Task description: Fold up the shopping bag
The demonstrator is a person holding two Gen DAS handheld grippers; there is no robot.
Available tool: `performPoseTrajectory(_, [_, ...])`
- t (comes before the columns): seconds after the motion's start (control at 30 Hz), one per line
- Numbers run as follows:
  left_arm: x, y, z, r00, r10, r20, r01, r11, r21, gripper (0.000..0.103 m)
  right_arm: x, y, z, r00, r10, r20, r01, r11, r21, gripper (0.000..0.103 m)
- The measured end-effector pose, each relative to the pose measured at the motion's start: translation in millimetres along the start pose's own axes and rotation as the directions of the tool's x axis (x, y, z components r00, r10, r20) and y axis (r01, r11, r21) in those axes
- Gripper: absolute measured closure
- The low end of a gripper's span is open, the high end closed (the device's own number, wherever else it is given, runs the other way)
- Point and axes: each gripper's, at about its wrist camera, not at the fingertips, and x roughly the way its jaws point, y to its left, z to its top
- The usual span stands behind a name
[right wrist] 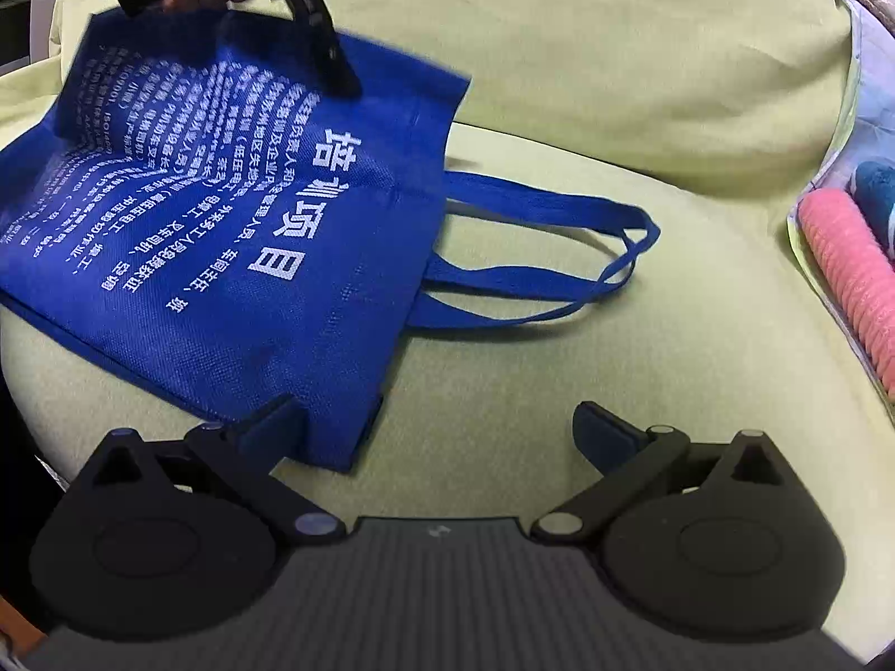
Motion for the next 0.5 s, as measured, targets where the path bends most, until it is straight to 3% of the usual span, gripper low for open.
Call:
performPoseTrajectory(0.1, [-35,-49,-9,0.989,0.088,0.12,-0.102,0.988,0.116,0.095,0,-2,0,1.0,0.007,-0.006,-0.007,1.0,0.025,0.001])
performPoseTrajectory(0.2, [-54,-115,-28,0.965,0.165,0.203,-0.215,0.942,0.257,0.095,0,-5,-1,1.0,0.013,-0.01,-0.013,0.999,0.053,0.001])
performPoseTrajectory(0.4, [-39,-215,-86,0.958,0.219,0.185,-0.275,0.885,0.376,0.094,-1,-2,-1,1.0,0.002,-0.008,-0.002,0.998,0.061,0.001])
performPoseTrajectory(0.5, [-13,-235,-113,0.96,0.235,0.154,-0.277,0.88,0.387,0.094,-2,-1,1,1.0,-0.004,-0.009,0.004,0.998,0.056,0.001])
